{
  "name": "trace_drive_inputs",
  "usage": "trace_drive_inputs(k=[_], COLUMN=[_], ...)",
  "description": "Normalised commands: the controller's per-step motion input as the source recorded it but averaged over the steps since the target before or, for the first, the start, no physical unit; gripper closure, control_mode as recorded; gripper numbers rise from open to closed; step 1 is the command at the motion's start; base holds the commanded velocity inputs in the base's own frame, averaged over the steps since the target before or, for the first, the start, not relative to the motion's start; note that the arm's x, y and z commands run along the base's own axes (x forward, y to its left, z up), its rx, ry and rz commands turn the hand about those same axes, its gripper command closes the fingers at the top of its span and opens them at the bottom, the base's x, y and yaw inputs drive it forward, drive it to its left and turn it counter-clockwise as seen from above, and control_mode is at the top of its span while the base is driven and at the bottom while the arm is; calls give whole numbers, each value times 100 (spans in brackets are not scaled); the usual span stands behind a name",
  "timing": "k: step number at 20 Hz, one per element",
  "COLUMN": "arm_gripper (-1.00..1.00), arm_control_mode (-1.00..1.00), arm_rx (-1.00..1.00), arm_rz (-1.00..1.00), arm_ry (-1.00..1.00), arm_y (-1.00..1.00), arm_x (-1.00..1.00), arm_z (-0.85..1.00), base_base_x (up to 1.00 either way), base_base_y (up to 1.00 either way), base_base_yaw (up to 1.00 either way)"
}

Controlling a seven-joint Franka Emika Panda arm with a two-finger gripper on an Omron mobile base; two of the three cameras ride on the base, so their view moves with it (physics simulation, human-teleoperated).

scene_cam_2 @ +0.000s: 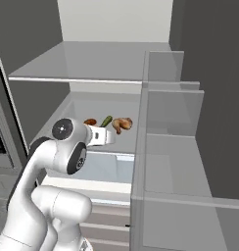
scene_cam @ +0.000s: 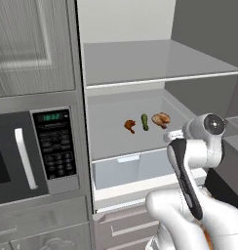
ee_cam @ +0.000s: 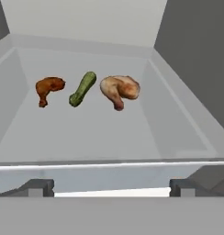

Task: Place one squash and one chicken drumstick in each tupperware on the nearby counter, to pack two identical lunches.

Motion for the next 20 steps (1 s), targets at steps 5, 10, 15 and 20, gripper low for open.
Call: trace_drive_inputs(k=[5, 10, 15, 20], arm_gripper=[-100, -100, -100, -100], arm_control_mode=[-100, -100, -100, -100], arm_rx=[3, 6, 7, 5], arm_rz=[-5, -4, -3, -1], arm_ry=[1, 5, 5, 2], arm_y=[0, -4, -6, -1], arm_x=[46, 37, 32, 29], arm_z=[0, -1, -11, -16], base_base_x=[0, 0, 0, 0], base_base_y=[0, 0, 0, 0], base_base_yaw=[0, 0, 0, 0])
